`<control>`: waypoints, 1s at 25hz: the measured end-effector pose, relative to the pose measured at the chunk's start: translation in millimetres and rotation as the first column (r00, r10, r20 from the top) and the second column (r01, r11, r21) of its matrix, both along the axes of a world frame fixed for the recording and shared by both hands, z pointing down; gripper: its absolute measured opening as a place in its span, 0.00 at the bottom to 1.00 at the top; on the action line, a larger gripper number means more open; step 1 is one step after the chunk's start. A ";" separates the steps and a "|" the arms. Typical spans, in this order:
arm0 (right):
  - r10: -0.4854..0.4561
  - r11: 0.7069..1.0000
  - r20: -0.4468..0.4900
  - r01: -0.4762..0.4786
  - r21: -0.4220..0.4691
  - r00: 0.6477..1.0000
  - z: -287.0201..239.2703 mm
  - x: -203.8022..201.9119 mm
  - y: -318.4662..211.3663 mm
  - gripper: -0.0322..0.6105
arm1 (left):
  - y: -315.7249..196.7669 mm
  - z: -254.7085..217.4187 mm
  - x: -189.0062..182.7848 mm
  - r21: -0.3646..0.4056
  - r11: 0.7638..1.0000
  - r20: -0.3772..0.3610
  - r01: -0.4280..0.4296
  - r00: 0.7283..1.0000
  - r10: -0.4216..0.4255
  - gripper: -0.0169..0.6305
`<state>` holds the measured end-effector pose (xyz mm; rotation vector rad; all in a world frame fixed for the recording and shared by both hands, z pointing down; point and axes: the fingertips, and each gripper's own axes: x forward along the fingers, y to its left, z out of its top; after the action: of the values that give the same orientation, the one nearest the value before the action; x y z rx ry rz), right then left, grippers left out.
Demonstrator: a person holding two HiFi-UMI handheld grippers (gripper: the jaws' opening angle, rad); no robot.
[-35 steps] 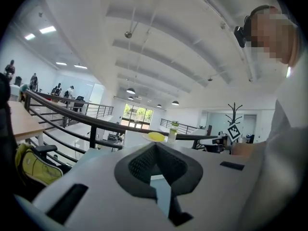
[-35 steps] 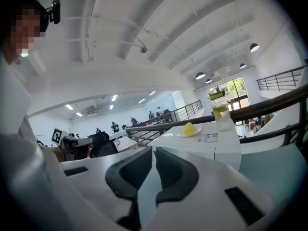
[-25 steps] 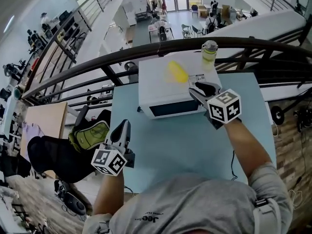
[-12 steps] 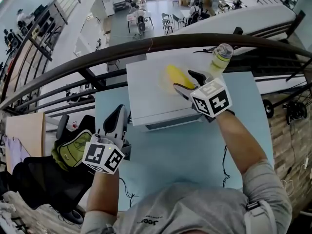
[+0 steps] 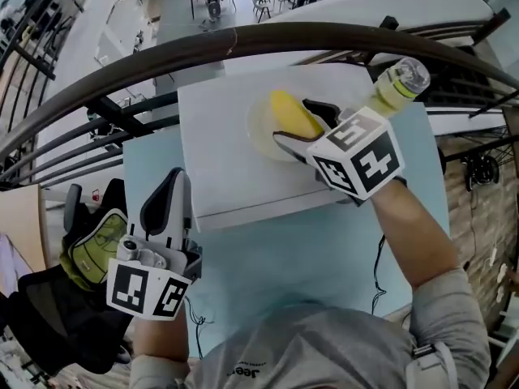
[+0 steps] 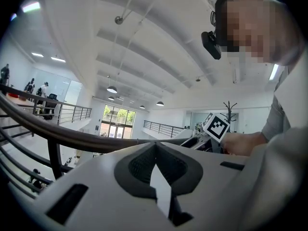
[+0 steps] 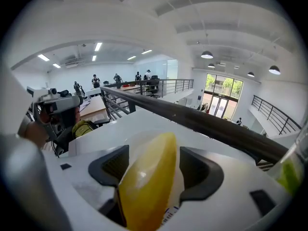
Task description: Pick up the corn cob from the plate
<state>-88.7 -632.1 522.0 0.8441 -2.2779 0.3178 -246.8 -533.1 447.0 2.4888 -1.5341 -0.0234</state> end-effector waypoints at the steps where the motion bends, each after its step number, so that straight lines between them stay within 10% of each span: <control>1: -0.007 1.000 -0.011 0.007 -0.001 1.000 0.7 -1.0 -1.0 0.55 | -1.3 2.9 -0.2 -0.007 1.000 0.006 0.000 1.000 0.000 0.04; 25: -0.037 0.997 -0.009 0.036 -0.067 0.999 19.2 -2.8 -1.4 0.50 | -8.1 27.9 -6.3 -0.038 0.999 -0.041 -0.002 0.999 0.001 0.04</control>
<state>-91.5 -633.5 541.2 0.7674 -2.2578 0.3709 -253.1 -541.3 474.9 2.4451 -1.5025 -0.0440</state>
